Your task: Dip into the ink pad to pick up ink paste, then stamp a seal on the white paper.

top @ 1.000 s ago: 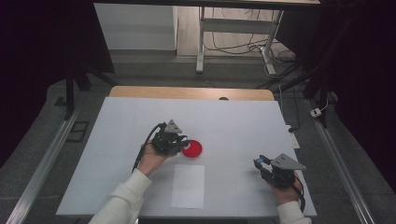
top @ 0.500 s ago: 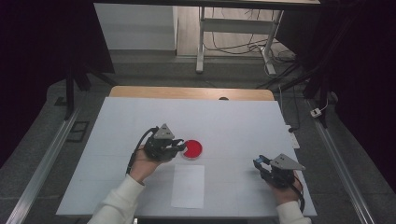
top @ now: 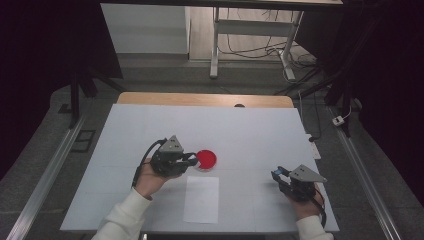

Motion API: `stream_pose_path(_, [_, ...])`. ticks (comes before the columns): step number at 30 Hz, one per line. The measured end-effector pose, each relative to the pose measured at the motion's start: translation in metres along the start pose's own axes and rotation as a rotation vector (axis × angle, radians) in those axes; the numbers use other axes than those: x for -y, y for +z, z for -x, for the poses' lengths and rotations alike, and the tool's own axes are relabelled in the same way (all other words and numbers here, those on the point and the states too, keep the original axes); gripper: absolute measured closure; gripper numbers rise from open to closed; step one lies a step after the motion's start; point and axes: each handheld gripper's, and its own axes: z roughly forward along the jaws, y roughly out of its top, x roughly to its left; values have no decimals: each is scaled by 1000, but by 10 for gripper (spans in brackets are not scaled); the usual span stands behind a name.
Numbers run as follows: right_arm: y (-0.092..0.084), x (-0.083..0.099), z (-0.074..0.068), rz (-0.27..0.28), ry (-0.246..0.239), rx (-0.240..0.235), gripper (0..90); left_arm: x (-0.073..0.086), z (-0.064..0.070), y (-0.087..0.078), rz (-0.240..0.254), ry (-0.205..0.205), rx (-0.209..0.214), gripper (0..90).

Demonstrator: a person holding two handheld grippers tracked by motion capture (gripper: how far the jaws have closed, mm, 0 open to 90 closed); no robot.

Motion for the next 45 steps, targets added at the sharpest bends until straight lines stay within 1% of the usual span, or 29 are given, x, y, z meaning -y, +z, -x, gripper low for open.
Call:
stream_pose_path(11, [1,0,-1,-2,-4,-2,645,4,7,0,-19,22,47,745])
stream_pose_path(23, [1,0,-1,-2,-6,-3,645,7,13,4,-45,43,61,745])
stream_pose_path(24, [2,0,-1,-3,-7,-3,645,7,13,4,-51,50,64,745])
stream_pose_path(38, [2,0,-2,-7,-12,-4,645,11,22,17,-89,63,92,744])
stream_pose_path(45, [3,0,-2,-7,-13,-6,645,13,28,19,-104,68,104,745])
